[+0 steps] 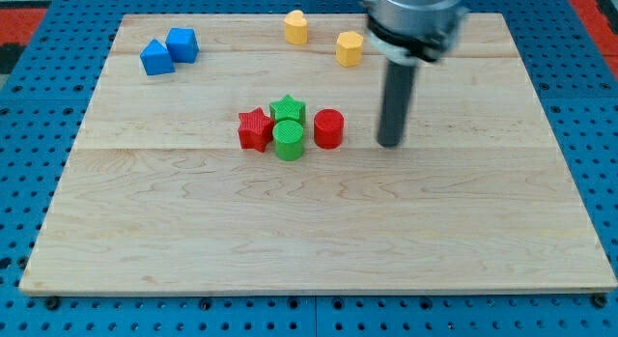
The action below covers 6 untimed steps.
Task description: Push the red circle vertically below the yellow heart
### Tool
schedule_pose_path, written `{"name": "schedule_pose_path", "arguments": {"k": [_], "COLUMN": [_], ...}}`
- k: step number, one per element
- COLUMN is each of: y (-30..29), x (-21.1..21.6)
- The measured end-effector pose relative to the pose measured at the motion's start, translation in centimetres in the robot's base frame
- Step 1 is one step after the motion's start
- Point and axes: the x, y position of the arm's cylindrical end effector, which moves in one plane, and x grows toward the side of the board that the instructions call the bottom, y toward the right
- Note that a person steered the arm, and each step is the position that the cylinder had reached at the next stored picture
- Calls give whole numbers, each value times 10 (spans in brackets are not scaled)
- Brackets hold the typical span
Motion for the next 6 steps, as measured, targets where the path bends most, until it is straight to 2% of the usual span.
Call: {"name": "schedule_pose_path", "arguments": {"k": [1, 2, 4, 6], "y": [-36, -69, -91, -104], "x": [6, -40, 0, -99]}}
